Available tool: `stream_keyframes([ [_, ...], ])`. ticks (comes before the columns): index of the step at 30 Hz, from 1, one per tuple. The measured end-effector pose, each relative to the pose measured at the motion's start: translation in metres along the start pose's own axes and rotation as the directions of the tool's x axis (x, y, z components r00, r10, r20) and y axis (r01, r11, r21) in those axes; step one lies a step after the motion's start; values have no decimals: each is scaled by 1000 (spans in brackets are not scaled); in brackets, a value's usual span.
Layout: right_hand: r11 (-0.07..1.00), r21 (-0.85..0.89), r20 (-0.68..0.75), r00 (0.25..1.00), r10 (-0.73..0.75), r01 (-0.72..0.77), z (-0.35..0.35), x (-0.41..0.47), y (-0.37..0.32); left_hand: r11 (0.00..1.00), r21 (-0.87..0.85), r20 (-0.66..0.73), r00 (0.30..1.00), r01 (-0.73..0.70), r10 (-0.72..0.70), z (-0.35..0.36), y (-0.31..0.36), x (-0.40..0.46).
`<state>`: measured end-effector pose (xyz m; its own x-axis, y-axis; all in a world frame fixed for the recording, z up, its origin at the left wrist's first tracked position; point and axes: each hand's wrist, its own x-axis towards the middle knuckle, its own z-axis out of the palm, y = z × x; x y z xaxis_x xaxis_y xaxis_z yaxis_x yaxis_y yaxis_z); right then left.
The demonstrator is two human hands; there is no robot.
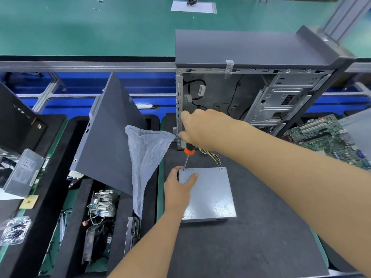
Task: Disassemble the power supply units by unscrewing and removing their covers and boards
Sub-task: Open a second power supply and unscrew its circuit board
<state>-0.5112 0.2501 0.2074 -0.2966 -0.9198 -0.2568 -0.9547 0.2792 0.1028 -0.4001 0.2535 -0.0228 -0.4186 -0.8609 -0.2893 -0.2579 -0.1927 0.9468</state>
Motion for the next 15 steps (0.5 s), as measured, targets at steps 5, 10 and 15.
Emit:
stream_keyframes([
  [5,939,339,157,980,-119,60,0,-2,1,1000,-5,4,1000,-1,1,0,-1,0],
  [10,997,-15,21,997,78,-78,3,-5,-1,1000,7,7,1000,0,0,-1,1,-1],
  [15,991,-60,2,992,124,-124,4,-7,4,1000,-11,14,1000,-5,5,-1,1,-1],
])
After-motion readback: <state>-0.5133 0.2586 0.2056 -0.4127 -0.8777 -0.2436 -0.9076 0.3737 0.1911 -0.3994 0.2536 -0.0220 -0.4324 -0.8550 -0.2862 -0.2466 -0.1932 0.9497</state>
